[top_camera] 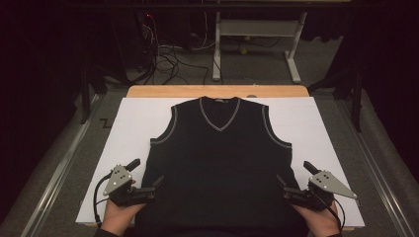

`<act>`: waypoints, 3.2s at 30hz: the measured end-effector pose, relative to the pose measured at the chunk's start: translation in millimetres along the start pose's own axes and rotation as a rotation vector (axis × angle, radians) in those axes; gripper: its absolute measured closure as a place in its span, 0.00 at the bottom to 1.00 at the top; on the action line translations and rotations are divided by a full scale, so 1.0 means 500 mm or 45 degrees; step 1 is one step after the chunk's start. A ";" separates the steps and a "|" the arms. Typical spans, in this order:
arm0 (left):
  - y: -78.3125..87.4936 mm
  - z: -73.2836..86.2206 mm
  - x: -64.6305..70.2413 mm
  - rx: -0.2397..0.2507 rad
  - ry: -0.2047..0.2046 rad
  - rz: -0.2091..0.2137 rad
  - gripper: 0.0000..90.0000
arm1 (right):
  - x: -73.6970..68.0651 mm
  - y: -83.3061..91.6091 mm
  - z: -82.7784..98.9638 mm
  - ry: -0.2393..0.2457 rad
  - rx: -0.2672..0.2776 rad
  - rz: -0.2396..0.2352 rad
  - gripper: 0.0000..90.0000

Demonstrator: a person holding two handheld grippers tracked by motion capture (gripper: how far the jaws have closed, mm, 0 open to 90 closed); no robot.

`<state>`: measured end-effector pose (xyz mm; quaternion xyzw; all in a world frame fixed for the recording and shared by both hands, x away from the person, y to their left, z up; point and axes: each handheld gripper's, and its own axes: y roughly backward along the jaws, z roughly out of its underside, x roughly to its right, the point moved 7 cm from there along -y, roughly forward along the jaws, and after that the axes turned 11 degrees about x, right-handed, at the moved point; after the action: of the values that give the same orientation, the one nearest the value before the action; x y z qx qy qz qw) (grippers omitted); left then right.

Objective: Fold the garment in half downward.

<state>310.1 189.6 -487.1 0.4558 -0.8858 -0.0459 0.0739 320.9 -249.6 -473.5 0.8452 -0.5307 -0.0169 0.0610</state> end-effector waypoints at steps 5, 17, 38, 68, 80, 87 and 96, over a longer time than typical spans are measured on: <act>0.000 0.000 -0.004 0.000 0.013 0.000 0.00 | -0.003 -0.003 0.003 0.018 -0.009 -0.017 0.00; 0.001 0.003 -0.005 0.002 0.038 0.011 0.00 | -0.004 -0.006 0.009 0.012 -0.025 -0.022 0.00; -0.001 0.010 -0.020 -0.045 0.095 -0.013 0.00 | 0.008 -0.012 0.019 0.017 -0.088 0.012 0.00; -0.041 0.037 -0.095 -0.301 0.186 -0.118 0.09 | 0.069 -0.076 0.054 -0.034 -0.328 0.076 0.05; -0.087 0.070 -0.117 -0.526 0.202 -0.177 0.32 | 0.081 -0.106 0.067 -0.072 -0.472 0.040 0.32; -0.114 0.069 -0.115 -0.559 0.120 -0.206 0.41 | 0.089 -0.124 0.082 -0.093 -0.565 0.081 0.40; -0.123 0.068 -0.110 -0.557 0.104 -0.191 0.62 | 0.071 -0.143 0.081 -0.065 -0.591 0.095 0.54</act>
<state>385.2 199.2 -534.5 0.4951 -0.8146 -0.2239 0.2030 396.4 -254.5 -521.2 0.7877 -0.5447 -0.1576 0.2408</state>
